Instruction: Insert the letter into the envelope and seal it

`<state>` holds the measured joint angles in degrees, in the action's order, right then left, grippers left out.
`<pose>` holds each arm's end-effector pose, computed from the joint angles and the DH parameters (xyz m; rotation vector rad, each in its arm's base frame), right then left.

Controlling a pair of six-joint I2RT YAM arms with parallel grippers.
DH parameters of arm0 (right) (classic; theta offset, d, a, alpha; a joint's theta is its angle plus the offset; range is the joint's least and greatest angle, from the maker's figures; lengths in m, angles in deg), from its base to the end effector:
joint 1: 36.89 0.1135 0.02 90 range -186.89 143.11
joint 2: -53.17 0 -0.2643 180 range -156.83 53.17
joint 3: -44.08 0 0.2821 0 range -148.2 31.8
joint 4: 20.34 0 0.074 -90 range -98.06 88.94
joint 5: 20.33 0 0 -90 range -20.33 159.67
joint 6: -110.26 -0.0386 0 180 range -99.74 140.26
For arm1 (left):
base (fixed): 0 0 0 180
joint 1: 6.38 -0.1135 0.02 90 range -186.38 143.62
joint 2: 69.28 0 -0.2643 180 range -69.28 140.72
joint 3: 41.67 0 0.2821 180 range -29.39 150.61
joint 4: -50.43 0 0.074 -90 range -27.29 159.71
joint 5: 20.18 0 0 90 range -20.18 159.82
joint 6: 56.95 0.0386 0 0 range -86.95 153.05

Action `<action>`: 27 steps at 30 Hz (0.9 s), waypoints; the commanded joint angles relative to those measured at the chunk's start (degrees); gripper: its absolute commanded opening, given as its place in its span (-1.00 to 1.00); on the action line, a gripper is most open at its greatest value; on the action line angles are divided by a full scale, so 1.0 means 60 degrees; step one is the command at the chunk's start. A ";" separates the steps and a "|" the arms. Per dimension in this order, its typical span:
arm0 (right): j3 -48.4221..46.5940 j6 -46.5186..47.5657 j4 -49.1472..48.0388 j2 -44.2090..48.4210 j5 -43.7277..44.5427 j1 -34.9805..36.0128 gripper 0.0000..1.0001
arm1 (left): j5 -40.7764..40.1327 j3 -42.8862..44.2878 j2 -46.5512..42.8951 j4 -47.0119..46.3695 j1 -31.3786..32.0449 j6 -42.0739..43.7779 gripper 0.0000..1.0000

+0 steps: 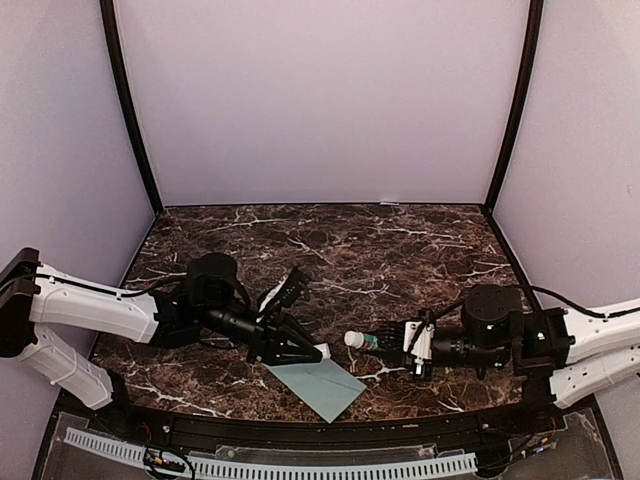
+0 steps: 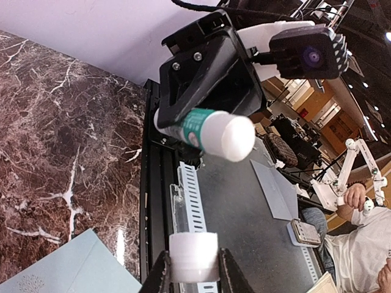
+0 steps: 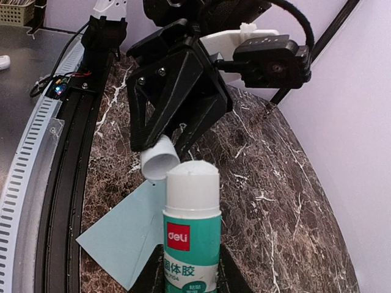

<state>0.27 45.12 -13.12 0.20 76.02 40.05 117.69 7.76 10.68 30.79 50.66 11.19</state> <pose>0.0600 0.2398 0.2479 -1.4147 1.2506 0.5258 0.1474 -0.2799 0.2116 1.2499 1.6158 -1.6640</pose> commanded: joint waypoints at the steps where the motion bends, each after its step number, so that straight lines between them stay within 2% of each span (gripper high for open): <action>1: -0.0481 0.0255 0.0085 -0.0332 0.0314 0.0180 -1.00 | 0.0523 0.0049 -0.0416 -0.0668 0.0086 -0.0454 -0.84; 27: -0.1075 0.0148 0.0097 -0.1433 0.0262 0.0490 -1.00 | 0.0720 0.0077 -0.0231 -0.0856 0.0117 -0.0651 -0.78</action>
<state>-4.36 46.15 -10.98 -8.18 77.20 42.33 120.60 7.76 9.76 26.97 51.05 7.03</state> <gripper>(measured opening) 0.218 0.216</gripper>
